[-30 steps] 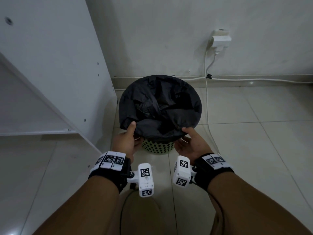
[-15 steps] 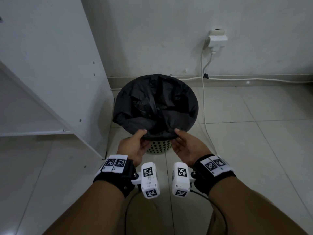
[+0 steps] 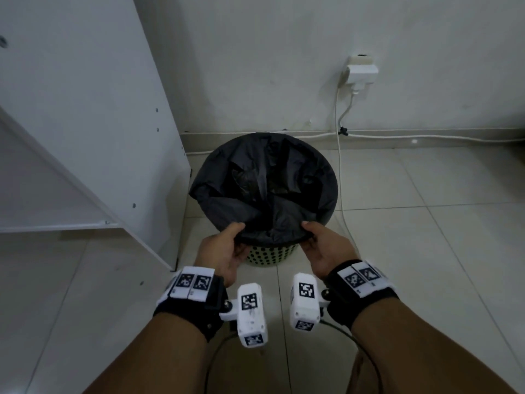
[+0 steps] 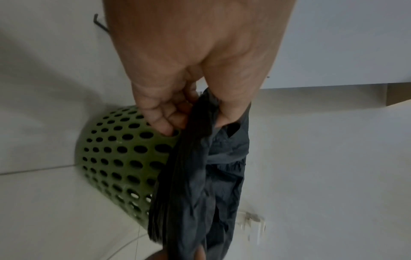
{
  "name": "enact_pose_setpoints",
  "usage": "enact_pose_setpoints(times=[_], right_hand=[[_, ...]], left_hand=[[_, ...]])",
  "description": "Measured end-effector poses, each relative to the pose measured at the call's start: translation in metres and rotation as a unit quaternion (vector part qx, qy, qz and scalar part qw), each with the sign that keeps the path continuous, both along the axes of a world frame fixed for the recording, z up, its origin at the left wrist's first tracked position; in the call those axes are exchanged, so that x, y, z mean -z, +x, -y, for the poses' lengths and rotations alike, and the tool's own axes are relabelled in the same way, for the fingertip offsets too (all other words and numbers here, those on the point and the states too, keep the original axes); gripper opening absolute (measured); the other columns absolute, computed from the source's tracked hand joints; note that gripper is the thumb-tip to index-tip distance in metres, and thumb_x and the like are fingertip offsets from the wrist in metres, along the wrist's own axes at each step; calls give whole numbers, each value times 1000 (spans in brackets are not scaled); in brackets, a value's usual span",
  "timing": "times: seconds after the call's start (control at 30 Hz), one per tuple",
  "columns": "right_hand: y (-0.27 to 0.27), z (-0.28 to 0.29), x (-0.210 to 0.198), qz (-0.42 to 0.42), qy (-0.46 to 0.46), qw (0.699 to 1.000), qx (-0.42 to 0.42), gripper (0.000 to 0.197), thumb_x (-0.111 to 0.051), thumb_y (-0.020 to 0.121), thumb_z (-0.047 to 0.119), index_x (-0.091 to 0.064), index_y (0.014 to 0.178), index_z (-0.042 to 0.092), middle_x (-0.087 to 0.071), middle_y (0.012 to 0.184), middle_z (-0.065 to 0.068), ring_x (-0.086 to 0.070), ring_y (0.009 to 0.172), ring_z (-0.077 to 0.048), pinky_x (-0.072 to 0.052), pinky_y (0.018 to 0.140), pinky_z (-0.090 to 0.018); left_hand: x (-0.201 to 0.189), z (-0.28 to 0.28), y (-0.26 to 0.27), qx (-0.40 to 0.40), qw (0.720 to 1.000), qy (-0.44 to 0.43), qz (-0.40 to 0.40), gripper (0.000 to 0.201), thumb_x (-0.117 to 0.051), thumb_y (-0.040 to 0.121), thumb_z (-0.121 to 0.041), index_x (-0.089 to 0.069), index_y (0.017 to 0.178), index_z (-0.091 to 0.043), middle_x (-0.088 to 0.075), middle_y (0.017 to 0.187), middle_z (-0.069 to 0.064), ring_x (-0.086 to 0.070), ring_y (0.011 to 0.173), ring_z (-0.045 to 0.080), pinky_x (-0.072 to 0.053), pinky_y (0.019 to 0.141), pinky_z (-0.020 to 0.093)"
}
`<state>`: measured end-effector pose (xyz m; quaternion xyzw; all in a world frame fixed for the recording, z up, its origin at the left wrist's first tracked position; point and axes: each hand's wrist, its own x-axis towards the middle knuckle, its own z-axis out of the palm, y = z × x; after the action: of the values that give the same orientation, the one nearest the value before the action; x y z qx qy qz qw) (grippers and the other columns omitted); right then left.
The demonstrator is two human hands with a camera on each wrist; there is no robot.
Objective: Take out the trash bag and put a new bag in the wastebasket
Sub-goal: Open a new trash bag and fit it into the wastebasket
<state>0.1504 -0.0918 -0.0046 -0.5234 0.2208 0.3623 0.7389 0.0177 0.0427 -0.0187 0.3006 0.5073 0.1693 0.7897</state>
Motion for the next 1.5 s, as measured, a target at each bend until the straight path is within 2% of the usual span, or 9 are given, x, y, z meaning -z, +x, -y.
enact_pose_setpoints(times=[0.17, 0.3, 0.53, 0.7, 0.83, 1.07, 1.27, 1.33, 1.5], right_hand=[[-9, 3, 4, 11, -18, 998, -66, 30, -76, 83, 13, -68, 109, 2, -72, 103, -15, -68, 79, -22, -58, 60, -30], [-1, 13, 7, -10, -27, 998, -58, 42, -81, 77, 38, -68, 109, 12, -67, 109, -7, -64, 97, -22, -55, 82, -39], [-3, 10, 3, -27, 30, 998, -42, 12, -72, 84, 5, -70, 96, 5, -76, 87, -11, -69, 78, -22, -56, 66, -29], [-11, 2, 5, -7, -2, 999, -33, 17, -77, 79, 4, -71, 95, 3, -73, 97, -16, -68, 79, -22, -55, 66, -29], [-19, 5, 4, 3, -5, 999, -48, 16, -79, 79, 6, -72, 93, 4, -74, 93, -13, -67, 77, -19, -54, 58, -23], [-6, 16, 7, -6, 8, 998, -59, 35, -81, 77, 33, -72, 105, 12, -73, 88, -3, -65, 90, -21, -53, 81, -34], [-6, 13, 13, -35, 28, 998, -46, 33, -75, 80, 9, -69, 112, 3, -72, 103, -12, -64, 81, -21, -51, 70, -29], [-8, 9, 10, -39, 33, 998, -21, 36, -73, 82, 4, -67, 117, -1, -72, 111, -17, -66, 82, -22, -55, 70, -28], [-18, 1, 3, -26, 25, 999, 4, 25, -74, 82, -1, -69, 106, -1, -73, 105, -19, -70, 78, -22, -57, 54, -23]], left_hand=[[-1, 23, 7, -33, 999, 10, 13, 16, -70, 90, -9, -68, 104, -2, -75, 95, 13, -69, 81, 24, -57, 72, 33], [-4, 5, 3, 17, 1000, 2, -1, 13, -66, 92, -5, -66, 105, -2, -73, 91, 14, -68, 76, 23, -59, 62, 33], [-6, -26, -7, 49, 998, 9, -27, 20, -64, 91, -5, -65, 111, -4, -70, 97, 13, -66, 77, 22, -60, 54, 30], [0, 2, -4, 11, 1000, 14, -20, 18, -74, 87, -14, -69, 102, -6, -74, 93, 10, -68, 83, 24, -58, 75, 36], [2, 21, 0, -20, 1000, 11, -6, 19, -75, 86, -15, -70, 100, -4, -74, 87, 10, -69, 80, 25, -59, 81, 37], [-4, -7, -10, 36, 998, 22, -36, 16, -63, 94, -9, -65, 109, -5, -74, 101, 16, -71, 78, 27, -60, 56, 33], [-5, -32, -18, 97, 988, 67, -101, 4, -64, 92, -13, -65, 90, -9, -69, 72, 6, -63, 47, 13, -54, 44, 24], [-4, -32, -15, 76, 991, 60, -98, 6, -65, 90, -16, -66, 91, -10, -69, 76, 5, -64, 56, 15, -55, 46, 24], [-5, 0, -8, 13, 999, 28, -18, 28, -82, 83, -25, -72, 105, -10, -78, 100, 8, -73, 91, 24, -61, 75, 37]])
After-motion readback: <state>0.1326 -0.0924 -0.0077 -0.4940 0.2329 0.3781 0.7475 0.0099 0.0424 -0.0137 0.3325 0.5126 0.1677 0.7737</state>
